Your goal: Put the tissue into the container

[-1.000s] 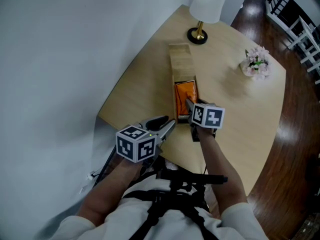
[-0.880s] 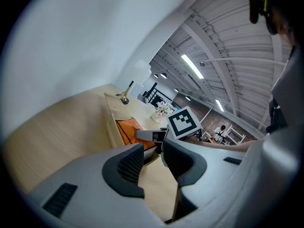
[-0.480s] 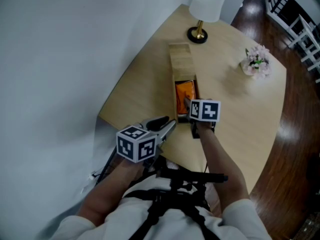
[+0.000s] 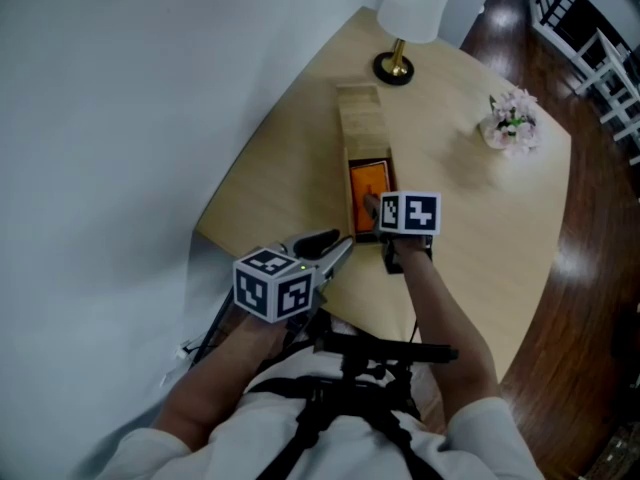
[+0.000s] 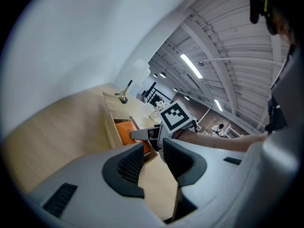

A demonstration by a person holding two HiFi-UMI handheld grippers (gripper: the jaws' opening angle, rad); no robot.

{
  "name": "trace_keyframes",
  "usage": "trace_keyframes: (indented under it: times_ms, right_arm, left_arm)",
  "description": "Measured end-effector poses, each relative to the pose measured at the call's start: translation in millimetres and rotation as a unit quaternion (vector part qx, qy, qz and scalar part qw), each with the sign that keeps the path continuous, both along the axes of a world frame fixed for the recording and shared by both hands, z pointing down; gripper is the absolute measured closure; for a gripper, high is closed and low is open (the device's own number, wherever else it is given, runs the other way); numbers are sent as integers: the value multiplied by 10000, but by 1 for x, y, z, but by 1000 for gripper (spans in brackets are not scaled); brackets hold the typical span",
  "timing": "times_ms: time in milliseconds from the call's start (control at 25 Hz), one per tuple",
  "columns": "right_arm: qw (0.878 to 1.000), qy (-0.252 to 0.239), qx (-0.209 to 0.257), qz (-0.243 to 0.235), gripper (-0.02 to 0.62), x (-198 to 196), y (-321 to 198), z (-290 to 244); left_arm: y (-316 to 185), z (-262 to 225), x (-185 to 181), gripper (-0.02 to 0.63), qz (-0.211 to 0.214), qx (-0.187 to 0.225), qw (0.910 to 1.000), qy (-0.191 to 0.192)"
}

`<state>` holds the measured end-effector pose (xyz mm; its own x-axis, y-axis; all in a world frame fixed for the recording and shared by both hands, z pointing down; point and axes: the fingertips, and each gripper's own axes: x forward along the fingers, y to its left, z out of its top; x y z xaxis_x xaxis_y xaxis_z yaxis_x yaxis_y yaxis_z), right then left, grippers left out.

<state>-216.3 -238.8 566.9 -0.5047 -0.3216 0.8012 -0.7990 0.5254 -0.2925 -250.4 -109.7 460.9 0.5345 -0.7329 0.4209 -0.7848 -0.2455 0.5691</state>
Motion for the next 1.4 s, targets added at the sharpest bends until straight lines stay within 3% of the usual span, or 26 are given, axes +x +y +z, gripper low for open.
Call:
trace_keyframes:
  times_ms: [760, 1400]
  right_arm:
    - [9993, -299, 153, 189, 330, 0, -2, -8]
    - [9995, -182, 95, 248, 330, 6, 7, -4]
  left_arm:
    - [-3, -1, -1, 477, 10, 72, 9999, 85]
    - [1, -8, 0, 477, 76, 173, 9997, 172]
